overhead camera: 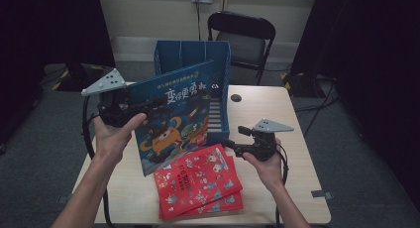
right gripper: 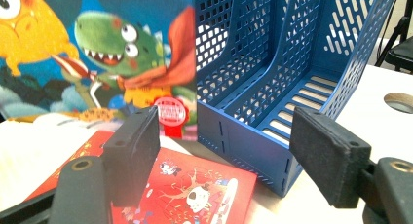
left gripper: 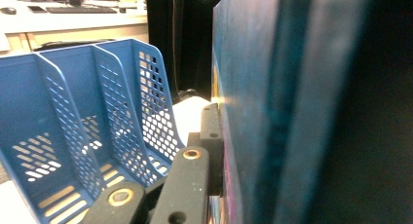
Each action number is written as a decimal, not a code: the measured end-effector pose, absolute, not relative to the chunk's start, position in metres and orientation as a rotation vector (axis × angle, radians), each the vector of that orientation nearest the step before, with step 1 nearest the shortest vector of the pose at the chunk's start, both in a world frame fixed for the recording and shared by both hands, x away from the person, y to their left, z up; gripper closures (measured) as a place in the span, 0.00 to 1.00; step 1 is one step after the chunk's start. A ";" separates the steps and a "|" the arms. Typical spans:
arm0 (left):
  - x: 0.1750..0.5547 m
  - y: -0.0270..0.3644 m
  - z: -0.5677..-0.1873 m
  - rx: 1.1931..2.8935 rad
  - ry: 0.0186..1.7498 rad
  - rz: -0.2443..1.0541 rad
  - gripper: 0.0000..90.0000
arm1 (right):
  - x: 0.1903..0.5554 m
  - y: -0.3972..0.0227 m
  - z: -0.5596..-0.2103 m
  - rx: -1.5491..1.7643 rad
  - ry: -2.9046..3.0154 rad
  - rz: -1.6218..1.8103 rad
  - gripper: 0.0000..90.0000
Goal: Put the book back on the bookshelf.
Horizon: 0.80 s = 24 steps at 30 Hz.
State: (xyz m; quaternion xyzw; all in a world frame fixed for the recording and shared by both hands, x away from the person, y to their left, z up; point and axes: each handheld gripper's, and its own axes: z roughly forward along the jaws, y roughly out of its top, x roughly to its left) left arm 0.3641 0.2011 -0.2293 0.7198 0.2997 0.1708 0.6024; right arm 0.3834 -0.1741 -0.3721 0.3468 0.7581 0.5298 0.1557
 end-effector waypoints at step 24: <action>0.378 0.253 -0.216 1.582 0.855 0.484 0.93 | 0.387 -0.170 -0.379 1.014 2.205 1.505 0.29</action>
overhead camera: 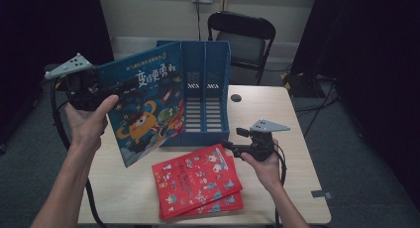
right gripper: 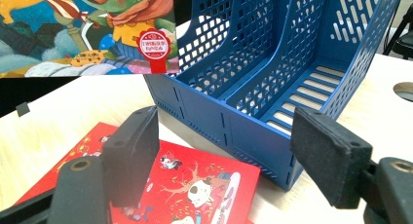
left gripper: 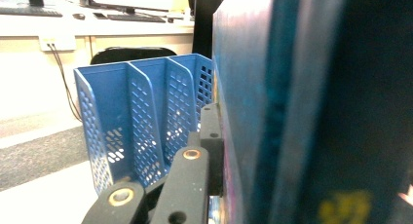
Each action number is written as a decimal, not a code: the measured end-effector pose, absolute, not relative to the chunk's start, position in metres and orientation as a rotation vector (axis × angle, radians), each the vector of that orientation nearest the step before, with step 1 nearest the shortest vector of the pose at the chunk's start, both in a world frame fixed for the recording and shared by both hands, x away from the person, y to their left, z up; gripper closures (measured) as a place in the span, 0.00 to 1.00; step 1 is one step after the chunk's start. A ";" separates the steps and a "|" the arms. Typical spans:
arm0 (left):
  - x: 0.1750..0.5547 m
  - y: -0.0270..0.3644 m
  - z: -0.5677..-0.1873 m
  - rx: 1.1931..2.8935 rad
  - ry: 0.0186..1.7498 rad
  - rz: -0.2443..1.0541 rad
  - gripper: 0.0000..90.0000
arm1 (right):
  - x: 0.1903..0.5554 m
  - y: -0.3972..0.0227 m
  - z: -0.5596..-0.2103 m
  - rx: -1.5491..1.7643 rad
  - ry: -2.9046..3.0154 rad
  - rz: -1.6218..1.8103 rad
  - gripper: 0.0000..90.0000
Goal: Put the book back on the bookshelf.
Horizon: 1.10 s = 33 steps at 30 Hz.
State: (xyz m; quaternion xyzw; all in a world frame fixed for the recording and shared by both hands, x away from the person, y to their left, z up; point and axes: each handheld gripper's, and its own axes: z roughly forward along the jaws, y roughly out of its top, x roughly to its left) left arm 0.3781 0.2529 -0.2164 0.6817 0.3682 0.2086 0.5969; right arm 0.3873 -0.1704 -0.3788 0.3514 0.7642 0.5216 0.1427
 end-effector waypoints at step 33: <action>0.439 0.233 -0.239 1.493 1.068 0.620 0.93 | 0.389 -0.168 -0.385 1.022 2.244 1.470 0.29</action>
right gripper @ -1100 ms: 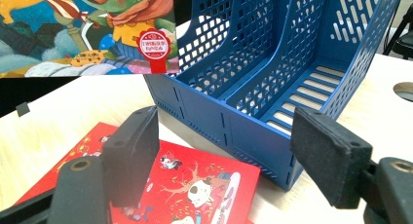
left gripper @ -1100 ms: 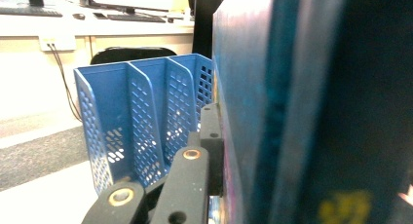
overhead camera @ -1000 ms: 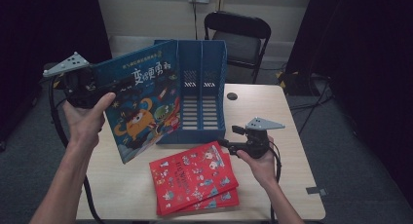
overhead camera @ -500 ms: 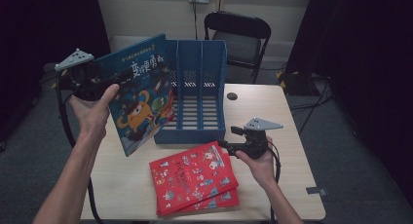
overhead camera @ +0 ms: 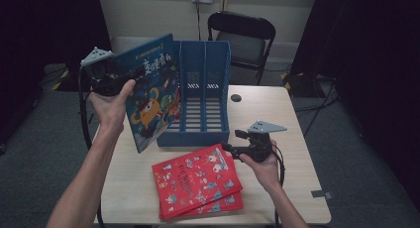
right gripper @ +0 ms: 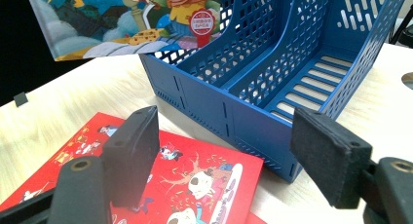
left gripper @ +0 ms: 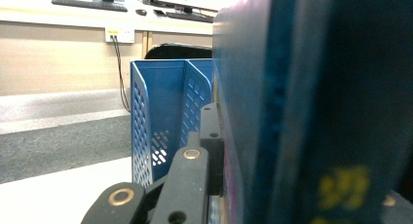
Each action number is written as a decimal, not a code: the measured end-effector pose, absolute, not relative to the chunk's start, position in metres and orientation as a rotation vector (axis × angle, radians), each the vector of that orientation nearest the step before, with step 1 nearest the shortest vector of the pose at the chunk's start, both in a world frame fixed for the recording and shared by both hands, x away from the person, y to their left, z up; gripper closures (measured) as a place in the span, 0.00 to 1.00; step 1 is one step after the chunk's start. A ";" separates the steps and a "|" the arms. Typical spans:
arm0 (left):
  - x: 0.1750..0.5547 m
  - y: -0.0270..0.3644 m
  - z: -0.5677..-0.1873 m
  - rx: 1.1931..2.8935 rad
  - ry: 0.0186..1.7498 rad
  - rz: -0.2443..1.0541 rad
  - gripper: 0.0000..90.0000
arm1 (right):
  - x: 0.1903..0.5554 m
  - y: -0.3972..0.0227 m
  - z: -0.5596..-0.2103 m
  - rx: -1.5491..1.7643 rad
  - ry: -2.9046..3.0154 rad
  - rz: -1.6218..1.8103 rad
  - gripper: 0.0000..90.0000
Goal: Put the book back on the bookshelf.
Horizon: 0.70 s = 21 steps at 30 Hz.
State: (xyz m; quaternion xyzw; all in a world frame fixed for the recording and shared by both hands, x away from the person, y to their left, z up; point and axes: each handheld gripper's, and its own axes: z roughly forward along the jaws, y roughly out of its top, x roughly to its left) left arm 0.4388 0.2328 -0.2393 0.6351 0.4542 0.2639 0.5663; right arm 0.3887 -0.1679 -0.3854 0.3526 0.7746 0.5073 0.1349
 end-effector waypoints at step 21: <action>0.485 0.210 -0.243 1.487 1.128 0.690 0.93 | 0.388 -0.171 -0.391 1.059 2.251 1.446 0.29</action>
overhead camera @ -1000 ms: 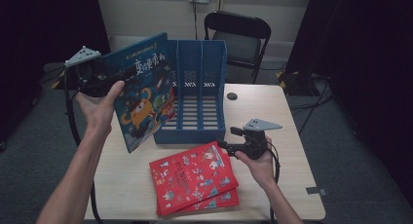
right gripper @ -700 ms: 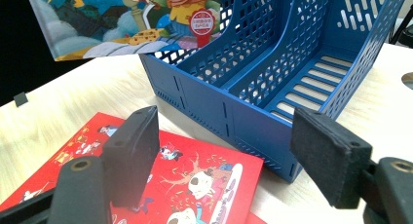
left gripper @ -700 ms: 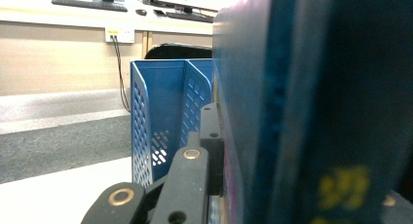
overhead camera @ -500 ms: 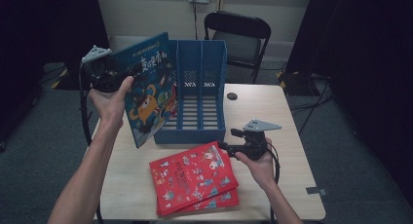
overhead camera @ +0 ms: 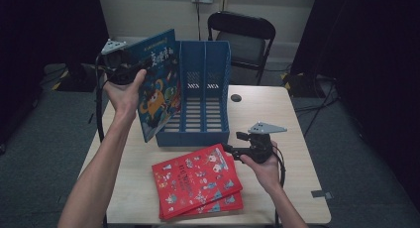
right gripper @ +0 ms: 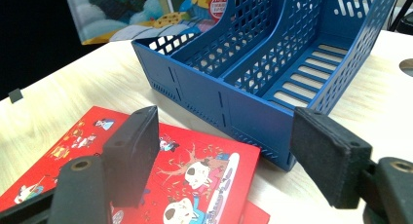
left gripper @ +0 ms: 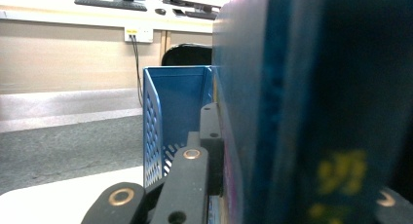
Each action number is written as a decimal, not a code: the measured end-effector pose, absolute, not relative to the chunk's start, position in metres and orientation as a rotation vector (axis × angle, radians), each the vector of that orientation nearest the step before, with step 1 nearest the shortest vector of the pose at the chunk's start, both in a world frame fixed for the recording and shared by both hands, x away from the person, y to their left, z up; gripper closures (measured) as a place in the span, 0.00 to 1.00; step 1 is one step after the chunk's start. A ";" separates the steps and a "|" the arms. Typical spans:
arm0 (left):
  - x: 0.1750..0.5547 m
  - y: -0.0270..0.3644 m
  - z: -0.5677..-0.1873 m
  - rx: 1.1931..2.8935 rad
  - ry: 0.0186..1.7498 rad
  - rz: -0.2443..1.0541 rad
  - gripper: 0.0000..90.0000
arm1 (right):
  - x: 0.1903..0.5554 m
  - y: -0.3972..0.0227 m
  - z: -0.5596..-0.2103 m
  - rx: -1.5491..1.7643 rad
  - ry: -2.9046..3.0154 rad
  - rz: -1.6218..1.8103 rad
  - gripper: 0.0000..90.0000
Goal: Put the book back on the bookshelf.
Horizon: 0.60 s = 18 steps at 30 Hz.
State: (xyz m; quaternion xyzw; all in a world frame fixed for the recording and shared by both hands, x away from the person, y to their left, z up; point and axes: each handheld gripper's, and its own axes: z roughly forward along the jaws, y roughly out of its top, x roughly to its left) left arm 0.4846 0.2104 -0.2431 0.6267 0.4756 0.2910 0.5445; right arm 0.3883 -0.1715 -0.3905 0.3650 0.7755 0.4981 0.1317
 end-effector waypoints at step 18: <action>0.515 0.190 -0.253 1.448 1.124 0.793 0.93 | 0.389 -0.179 -0.401 1.092 2.284 1.413 0.29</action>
